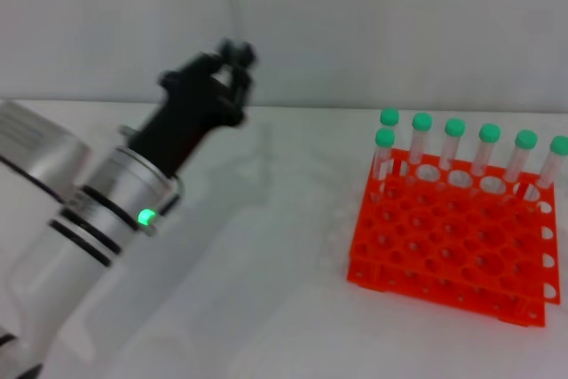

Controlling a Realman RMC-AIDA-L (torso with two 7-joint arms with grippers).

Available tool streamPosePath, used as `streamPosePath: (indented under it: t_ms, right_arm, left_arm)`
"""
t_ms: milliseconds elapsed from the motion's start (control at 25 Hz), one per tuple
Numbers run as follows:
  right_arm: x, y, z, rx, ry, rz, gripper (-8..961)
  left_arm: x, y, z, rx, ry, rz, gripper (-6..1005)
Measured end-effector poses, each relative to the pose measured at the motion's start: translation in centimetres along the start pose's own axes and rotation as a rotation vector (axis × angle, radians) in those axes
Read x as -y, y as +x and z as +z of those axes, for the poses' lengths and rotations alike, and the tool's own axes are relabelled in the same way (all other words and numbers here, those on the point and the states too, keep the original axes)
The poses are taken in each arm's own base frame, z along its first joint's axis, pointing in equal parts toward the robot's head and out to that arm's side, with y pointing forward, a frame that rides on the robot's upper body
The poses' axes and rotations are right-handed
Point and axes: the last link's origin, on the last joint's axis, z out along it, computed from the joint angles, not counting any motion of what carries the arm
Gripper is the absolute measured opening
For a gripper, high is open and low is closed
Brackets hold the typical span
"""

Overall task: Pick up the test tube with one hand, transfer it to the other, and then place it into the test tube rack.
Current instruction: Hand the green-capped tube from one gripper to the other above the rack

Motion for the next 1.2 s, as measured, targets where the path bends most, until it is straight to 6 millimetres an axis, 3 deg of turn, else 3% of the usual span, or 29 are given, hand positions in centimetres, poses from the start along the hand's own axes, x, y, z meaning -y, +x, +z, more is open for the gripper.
streamPosePath:
  t_ms: [160, 320, 680, 1200]
  right_arm:
    - [-3.1, 0.2, 0.5, -0.077, -0.23, -0.025, 840]
    - [-5.0, 1.1, 0.6, -0.122, -0.341, -0.041, 841]
    - [-8.4, 3.7, 1.4, -0.197, -0.478, -0.079, 840]
    - [-9.2, 3.6, 2.6, -0.183, -0.49, -0.092, 838]
  left_arm:
    - [-3.3, -1.4, 1.3, 0.07, -0.13, 0.033, 192]
    - [-5.8, -2.3, 2.1, 0.129, -0.238, 0.048, 192]
    - [-8.4, -3.8, 0.9, 0.197, -0.394, 0.101, 192]
    - [-10.2, -4.4, 1.5, 0.209, -0.39, 0.107, 191]
